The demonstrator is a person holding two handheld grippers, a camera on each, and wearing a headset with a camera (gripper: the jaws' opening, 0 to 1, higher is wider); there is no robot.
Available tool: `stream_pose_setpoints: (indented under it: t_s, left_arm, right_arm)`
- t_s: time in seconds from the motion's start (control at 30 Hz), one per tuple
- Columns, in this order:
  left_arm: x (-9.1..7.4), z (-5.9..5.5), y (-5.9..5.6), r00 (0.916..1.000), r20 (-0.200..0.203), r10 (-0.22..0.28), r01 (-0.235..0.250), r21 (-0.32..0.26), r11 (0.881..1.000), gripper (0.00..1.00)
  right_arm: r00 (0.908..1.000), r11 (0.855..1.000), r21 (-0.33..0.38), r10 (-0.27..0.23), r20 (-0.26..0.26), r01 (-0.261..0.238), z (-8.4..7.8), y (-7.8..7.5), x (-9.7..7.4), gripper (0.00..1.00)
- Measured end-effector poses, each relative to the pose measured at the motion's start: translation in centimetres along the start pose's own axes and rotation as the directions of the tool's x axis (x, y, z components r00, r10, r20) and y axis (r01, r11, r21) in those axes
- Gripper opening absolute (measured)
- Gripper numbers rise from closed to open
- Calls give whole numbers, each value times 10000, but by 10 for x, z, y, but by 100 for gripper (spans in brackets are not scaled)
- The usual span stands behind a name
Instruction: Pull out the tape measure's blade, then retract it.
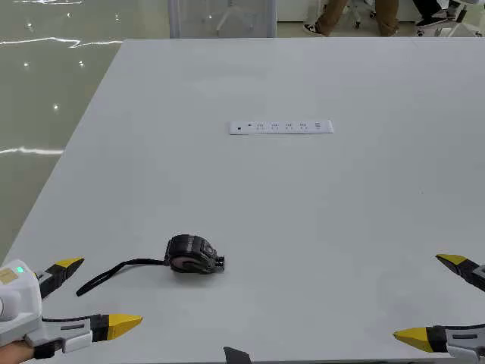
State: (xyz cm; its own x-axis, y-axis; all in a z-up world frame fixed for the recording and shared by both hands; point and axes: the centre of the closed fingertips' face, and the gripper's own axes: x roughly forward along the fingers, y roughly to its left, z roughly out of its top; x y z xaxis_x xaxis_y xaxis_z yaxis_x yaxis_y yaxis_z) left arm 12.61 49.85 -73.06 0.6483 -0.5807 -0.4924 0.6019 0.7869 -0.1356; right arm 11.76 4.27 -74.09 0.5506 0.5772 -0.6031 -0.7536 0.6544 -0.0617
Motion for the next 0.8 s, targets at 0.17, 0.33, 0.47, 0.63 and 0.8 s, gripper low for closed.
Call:
stream_pose_setpoints:
  t_s: [0.17,0.33,0.47,0.63,0.8]
  left_arm:
    - [0,-1,0,9999,-126,-23,23,21,10000,100]
    - [0,0,0,9999,-154,5,-3,148,9999,100]
    - [1,0,0,9998,-186,2,1,162,9999,100]
    - [6,-2,1,9993,-369,8,3,280,9996,100]
    - [7,-8,2,9968,-786,151,-125,335,9994,95]
  right_arm:
    - [9999,10000,60,-33,-145,34,-5,-1,0,100]
    - [9997,9995,-238,-187,185,192,0,-4,-1,100]
    - [9996,9996,-136,-246,-101,245,-5,-5,-1,100]
    - [9996,9996,-67,-274,-85,273,-6,-6,-2,100]
    - [9995,9995,-13,-302,-43,302,-5,-6,-2,100]
